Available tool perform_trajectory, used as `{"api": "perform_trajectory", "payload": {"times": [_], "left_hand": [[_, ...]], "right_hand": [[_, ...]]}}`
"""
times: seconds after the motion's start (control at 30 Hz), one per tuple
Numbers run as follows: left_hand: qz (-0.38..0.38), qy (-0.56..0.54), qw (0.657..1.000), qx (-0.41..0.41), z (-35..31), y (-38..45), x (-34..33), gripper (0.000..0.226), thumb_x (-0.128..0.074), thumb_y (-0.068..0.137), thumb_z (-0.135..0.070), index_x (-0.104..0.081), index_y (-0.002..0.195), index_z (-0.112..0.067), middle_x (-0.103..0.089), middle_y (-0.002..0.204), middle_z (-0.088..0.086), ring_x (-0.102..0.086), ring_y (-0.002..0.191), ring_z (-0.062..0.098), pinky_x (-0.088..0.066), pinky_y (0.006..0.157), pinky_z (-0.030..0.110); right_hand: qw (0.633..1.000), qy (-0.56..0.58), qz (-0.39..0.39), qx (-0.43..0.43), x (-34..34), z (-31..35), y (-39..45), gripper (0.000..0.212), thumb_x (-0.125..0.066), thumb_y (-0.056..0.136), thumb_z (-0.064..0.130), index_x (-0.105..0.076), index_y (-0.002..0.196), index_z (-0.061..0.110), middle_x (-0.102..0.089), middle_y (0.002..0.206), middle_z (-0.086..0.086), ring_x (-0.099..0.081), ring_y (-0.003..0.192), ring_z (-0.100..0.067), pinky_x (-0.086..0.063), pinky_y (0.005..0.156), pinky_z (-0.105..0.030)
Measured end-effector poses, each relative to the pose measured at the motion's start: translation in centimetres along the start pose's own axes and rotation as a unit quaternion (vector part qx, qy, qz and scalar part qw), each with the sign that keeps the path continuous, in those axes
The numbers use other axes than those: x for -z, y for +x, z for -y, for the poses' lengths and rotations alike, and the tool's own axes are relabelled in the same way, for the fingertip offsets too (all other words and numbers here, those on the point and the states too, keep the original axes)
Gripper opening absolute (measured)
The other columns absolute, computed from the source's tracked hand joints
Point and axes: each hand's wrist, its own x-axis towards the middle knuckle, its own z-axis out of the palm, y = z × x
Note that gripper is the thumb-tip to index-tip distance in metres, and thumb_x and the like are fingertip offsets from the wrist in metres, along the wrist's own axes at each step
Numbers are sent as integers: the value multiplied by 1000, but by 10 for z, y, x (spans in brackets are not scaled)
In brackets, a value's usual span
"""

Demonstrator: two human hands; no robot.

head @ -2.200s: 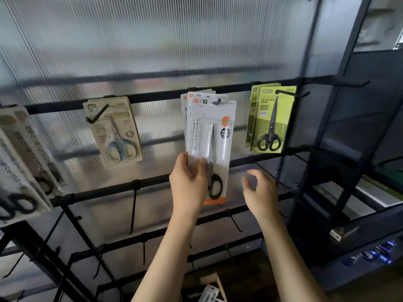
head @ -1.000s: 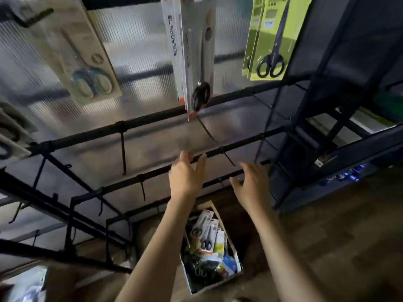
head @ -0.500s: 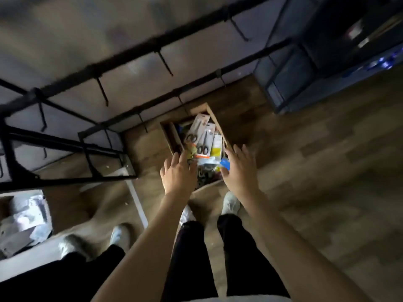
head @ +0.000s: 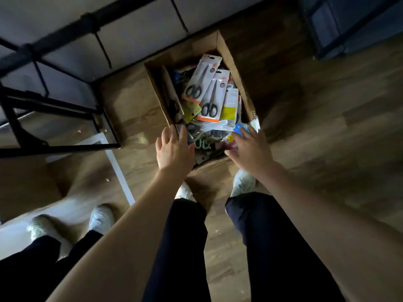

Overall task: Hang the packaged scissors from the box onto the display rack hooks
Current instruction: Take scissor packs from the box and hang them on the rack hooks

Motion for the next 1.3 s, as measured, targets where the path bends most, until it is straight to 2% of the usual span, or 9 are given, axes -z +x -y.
{"api": "perform_trajectory", "payload": {"times": [0.1,0.23,0.47,0.6,0.8,0.93,1.07,1.17,1.3], "left_hand": [[1,41,999,-35,0,33,-26,60,-45,94,-39,-24,146,-19,-24,152,10,-17,141,26,-18,114,44],[-15,54,997,-61,-9,87,-48,59,-44,94,-35,-21,147,-19,-18,155,10,-14,142,25,-15,114,43],[-21,86,992,-93,-20,184,-75,47,-39,97,-34,-35,142,-19,-20,154,6,-13,142,25,-18,114,45],[-18,85,993,-77,-26,238,-83,43,-39,96,-33,-45,135,-17,-34,145,6,-24,136,27,-25,108,45],[-20,68,996,-56,-27,292,-88,47,-39,98,-39,-42,135,-10,-44,136,13,-39,127,33,-33,101,44],[40,25,998,-50,-16,310,-98,44,-40,95,-40,-55,116,-5,-60,117,16,-56,99,32,-48,88,42],[69,-28,997,-17,-13,319,-95,62,-46,94,-49,-42,131,1,-55,125,17,-54,110,34,-43,84,37],[61,-66,996,-16,-15,324,-95,79,-58,87,-52,-28,140,-1,-45,137,18,-46,122,35,-41,94,40],[56,-72,996,-16,-13,329,-96,98,-69,75,-56,-22,145,-5,-37,143,18,-39,129,35,-38,104,45]], "right_hand": [[1000,-28,0,12,-21,-12,33,60,-52,87,49,-53,132,9,-47,140,-17,-32,136,-34,-23,109,-46],[996,-88,13,20,-40,-21,81,59,-47,91,51,-44,137,14,-36,147,-11,-21,141,-29,-16,112,-44],[977,-187,50,94,-60,-32,164,63,-38,95,53,-27,148,18,-16,157,-9,-3,146,-26,-1,116,-46],[969,-222,49,93,-63,-42,197,63,-31,96,55,-26,148,20,-14,158,-8,-1,147,-25,-1,116,-48],[958,-270,12,98,-56,-54,235,66,-35,95,55,-27,148,17,-19,156,-7,-5,146,-24,-1,117,-44],[947,-309,15,87,-59,-55,252,70,-34,94,57,-21,150,15,-18,157,-9,-6,146,-26,-1,117,-45],[940,-331,55,55,-62,-55,258,80,-31,93,63,-7,152,14,-7,159,-8,0,147,-25,1,118,-43],[939,-334,70,36,-64,-54,262,87,-28,90,69,-3,152,14,-4,160,-7,2,147,-24,4,117,-44],[937,-340,83,10,-66,-51,269,96,-27,84,76,-3,152,13,-8,159,-10,-1,147,-26,3,118,-43]]}}
